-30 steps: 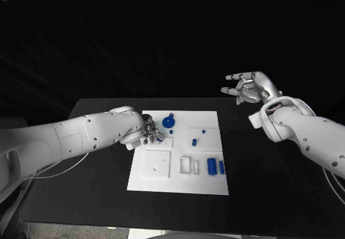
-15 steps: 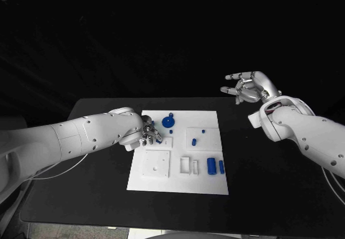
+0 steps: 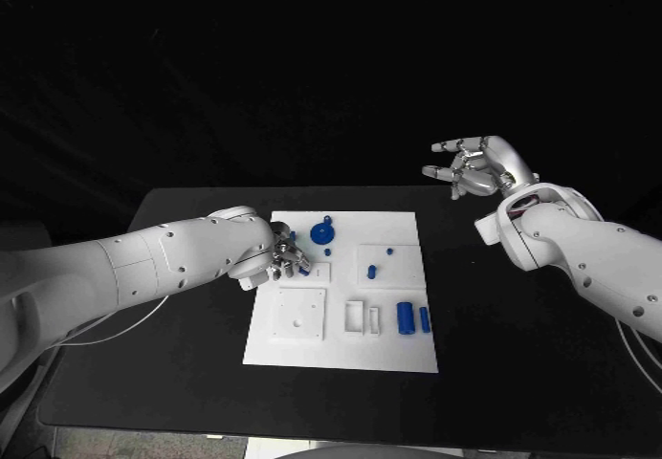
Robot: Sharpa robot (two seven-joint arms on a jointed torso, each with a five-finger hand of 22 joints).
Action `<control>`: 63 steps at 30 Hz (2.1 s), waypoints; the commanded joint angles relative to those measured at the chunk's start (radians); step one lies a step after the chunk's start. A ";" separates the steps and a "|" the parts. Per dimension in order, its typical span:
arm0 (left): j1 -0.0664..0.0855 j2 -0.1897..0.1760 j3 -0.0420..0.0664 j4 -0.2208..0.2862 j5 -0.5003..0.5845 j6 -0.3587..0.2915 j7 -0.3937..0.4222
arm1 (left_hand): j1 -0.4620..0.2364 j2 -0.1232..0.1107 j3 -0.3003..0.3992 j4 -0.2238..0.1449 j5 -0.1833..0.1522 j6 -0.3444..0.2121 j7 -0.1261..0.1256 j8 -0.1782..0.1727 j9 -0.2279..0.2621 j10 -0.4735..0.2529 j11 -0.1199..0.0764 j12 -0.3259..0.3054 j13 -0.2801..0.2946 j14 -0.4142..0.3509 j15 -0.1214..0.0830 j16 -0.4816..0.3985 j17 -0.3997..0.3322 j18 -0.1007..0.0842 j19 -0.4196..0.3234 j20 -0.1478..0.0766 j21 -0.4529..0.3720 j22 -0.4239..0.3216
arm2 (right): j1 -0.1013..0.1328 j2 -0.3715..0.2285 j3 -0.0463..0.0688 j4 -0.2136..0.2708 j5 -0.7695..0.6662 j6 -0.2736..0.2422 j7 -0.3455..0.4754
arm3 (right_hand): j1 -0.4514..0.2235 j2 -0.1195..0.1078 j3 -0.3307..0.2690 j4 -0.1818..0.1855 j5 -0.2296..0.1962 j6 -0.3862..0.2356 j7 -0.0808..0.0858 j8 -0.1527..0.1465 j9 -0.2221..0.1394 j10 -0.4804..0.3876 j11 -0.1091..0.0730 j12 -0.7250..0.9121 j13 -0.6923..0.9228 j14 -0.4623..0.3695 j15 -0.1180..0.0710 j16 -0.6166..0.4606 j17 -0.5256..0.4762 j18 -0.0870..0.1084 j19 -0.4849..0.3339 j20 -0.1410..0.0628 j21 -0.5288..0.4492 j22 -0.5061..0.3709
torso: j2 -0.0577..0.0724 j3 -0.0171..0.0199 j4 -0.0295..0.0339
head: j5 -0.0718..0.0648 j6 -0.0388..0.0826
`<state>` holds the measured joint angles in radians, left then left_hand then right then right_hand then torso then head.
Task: Assemble the parts on the task board
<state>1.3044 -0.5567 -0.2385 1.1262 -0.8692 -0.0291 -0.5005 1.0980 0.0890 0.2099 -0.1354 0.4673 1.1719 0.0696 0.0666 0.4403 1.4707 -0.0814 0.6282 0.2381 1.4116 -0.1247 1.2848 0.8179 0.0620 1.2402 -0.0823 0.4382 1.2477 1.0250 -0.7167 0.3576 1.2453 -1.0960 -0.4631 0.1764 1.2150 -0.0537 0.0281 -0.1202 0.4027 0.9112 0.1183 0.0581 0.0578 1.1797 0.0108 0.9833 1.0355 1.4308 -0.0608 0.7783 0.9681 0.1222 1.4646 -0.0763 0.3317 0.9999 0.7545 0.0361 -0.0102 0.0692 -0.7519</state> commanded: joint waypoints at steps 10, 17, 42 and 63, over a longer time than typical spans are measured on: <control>-0.005 -0.004 -0.002 0.001 -0.004 0.042 -0.010 | -0.007 0.016 0.002 0.011 -0.005 0.246 -0.130 0.004 0.608 0.045 -0.005 0.007 0.001 0.007 0.001 0.007 0.005 0.007 0.011 0.002 -0.021 0.019 | 0.000 0.002 0.001 -0.002 0.003 0.009 0.005 | -0.013 -0.001 0.001 -0.007 0.006 0.008 0.002 0.001 0.001 -0.001 0.000 0.003 -0.002 0.004 -0.001 -0.006 0.002 0.016 0.040 -0.003 0.008 -0.004 | 0.000 0.0003 -0.0005 | 0.001 -0.002; -0.005 -0.005 -0.002 0.003 -0.014 0.046 -0.009 | -0.010 0.016 -0.003 0.013 -0.008 0.252 -0.131 0.005 0.626 0.045 -0.004 0.014 -0.007 0.007 0.002 0.015 0.010 0.014 0.015 0.010 -0.033 0.034 | 0.000 0.002 0.001 -0.003 0.003 0.010 0.005 | -0.013 -0.001 0.001 -0.008 0.009 0.007 0.002 0.001 0.001 0.000 0.000 0.003 -0.001 0.004 -0.001 -0.006 0.003 0.016 0.040 -0.003 0.009 -0.006 | 0.000 0.0003 -0.0003 | 0.000 -0.003; -0.005 0.012 -0.002 -0.006 -0.033 0.049 -0.003 | -0.010 0.027 -0.017 0.033 -0.048 0.256 -0.132 0.005 0.633 0.045 -0.003 0.025 -0.019 0.007 0.004 0.021 0.010 0.026 0.027 0.023 -0.062 0.064 | 0.000 0.009 0.001 -0.009 0.008 0.012 0.007 | -0.017 -0.001 0.003 -0.007 0.024 0.007 0.002 0.001 0.001 0.000 -0.001 0.003 -0.002 0.005 -0.001 -0.007 0.004 0.016 0.039 -0.003 0.014 -0.013 | -0.001 0.0014 -0.0017 | -0.003 -0.002; -0.005 0.024 -0.002 -0.023 -0.038 0.078 -0.005 | -0.009 0.024 -0.054 0.063 -0.154 0.256 -0.132 0.003 0.636 0.045 -0.001 0.023 -0.020 0.003 0.005 0.017 -0.003 0.034 0.033 0.034 -0.084 0.074 | 0.000 0.013 0.001 -0.015 0.011 0.013 0.008 | -0.019 -0.001 0.004 -0.007 0.031 0.009 0.002 0.001 0.001 0.000 -0.001 0.004 -0.002 0.005 -0.002 -0.008 0.004 0.016 0.039 -0.003 0.016 -0.015 | 0.000 0.0006 0.0000 | -0.015 -0.003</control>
<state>1.3022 -0.5364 -0.2390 1.1020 -0.9050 0.0140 -0.5041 1.0933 0.1200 0.1613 -0.0699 0.3255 1.1719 0.0696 0.0688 0.6882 1.4706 -0.0812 0.6543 0.2183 1.4148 -0.1211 1.3049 0.8167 0.0779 1.2705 -0.0518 0.3575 1.3078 1.0246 -0.7046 0.3576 1.2300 -1.0883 -0.4611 0.1763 1.2071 -0.0540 0.0309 -0.1229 0.4280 0.9132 0.1202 0.0581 0.0578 1.1816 0.0125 0.9833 1.0348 1.4308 -0.0608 0.7744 0.9706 0.1290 1.4646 -0.0762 0.3431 0.9861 0.7541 0.0373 -0.0107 0.0552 -0.7543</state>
